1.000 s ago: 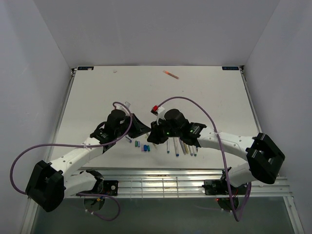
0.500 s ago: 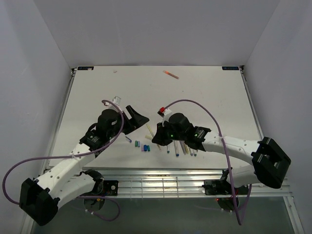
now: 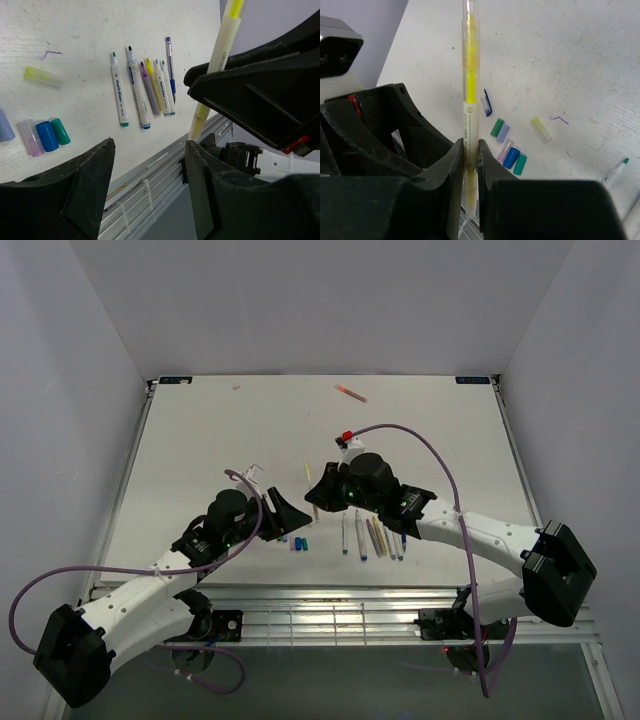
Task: Open the pen caps
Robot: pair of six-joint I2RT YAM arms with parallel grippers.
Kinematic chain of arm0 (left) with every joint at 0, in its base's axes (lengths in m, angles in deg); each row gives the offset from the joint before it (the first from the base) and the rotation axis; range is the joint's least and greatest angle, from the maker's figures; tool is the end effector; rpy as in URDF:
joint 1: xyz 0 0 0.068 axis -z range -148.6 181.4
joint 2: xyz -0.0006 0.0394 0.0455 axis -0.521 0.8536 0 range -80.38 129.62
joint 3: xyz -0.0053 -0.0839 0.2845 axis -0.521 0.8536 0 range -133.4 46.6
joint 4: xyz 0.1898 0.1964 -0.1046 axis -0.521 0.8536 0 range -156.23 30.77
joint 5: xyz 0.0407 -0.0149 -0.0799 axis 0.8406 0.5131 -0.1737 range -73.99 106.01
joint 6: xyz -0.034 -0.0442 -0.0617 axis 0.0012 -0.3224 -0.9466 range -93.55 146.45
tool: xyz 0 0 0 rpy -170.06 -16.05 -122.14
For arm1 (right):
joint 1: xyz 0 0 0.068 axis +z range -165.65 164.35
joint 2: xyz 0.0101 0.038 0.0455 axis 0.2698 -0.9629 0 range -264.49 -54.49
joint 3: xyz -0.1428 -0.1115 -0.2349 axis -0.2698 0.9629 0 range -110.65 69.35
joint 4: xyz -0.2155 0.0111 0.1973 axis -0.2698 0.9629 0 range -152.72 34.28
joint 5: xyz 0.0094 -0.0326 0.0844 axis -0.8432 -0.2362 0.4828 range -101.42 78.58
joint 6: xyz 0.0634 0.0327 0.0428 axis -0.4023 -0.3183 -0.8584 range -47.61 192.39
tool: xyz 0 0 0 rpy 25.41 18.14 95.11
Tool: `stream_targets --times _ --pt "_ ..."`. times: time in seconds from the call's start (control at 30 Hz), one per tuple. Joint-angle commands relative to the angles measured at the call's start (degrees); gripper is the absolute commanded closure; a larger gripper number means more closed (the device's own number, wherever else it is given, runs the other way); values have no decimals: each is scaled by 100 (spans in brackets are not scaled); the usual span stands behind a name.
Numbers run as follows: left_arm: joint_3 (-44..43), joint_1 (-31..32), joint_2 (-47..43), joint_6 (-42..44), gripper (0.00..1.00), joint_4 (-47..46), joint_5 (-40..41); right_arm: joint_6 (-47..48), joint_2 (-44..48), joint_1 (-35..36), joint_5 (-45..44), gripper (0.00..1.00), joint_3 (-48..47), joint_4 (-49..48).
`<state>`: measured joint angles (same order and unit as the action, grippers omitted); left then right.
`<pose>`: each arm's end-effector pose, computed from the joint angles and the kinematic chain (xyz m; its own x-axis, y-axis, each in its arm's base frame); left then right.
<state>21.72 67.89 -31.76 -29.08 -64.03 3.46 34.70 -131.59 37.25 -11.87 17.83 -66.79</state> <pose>0.1819 -0.1543 0.2096 -0.8071 -0.4040 -0.4306 0.1276 0.5927 -0.7953 0.2228 0.2935 0.2752 -0.6598 0.1410 -0.7381 -0.4925 0.6607 0.5665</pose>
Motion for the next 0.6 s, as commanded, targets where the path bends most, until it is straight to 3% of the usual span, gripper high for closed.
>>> stream_targets --times 0.0,0.3,0.57 --pt "-262 130 147 130 32 -491 -300 -300 -147 1 -17 92 -252 -514" --pt "-148 148 262 51 33 -879 -388 -441 -262 1 308 92 -147 -779" --pt "-175 157 499 68 45 -993 -441 -564 -341 1 440 92 -138 -1033"
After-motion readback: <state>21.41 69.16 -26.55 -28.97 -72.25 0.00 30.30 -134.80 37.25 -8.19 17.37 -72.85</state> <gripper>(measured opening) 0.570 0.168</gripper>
